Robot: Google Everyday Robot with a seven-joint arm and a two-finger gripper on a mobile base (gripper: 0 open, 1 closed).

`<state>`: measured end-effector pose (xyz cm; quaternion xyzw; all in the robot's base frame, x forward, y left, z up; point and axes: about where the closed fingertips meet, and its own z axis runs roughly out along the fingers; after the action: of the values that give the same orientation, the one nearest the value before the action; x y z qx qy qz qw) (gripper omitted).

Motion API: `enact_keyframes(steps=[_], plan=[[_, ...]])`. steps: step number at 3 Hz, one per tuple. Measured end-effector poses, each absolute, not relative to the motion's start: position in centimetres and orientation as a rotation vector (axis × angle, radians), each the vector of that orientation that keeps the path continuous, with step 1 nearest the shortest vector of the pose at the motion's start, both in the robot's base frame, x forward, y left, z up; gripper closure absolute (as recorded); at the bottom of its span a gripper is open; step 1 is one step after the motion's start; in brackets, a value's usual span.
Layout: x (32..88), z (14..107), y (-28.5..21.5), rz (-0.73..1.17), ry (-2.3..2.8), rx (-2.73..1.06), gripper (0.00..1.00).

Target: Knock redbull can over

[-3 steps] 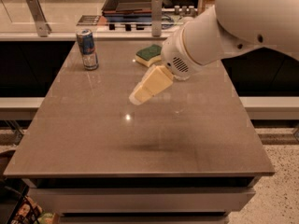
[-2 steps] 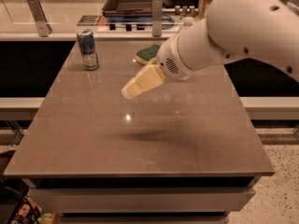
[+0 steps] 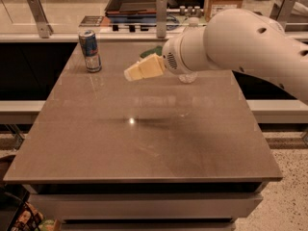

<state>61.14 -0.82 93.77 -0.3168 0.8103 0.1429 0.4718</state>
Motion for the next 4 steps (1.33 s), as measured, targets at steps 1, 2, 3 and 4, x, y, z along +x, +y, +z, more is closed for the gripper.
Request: enact_keyframes(steps=[1,2,3,4], plan=[[61.1,93.8,-0.8,0.350,1.984,-0.776,0.00],[61.5,94.0,-0.6,0.357,1.957,-0.773,0.00],[63.3,94.1,2.0,0.388,1.878,-0.808,0.00],[65.0,93.5,5.0,0.429,1.814,-0.851,0.00]])
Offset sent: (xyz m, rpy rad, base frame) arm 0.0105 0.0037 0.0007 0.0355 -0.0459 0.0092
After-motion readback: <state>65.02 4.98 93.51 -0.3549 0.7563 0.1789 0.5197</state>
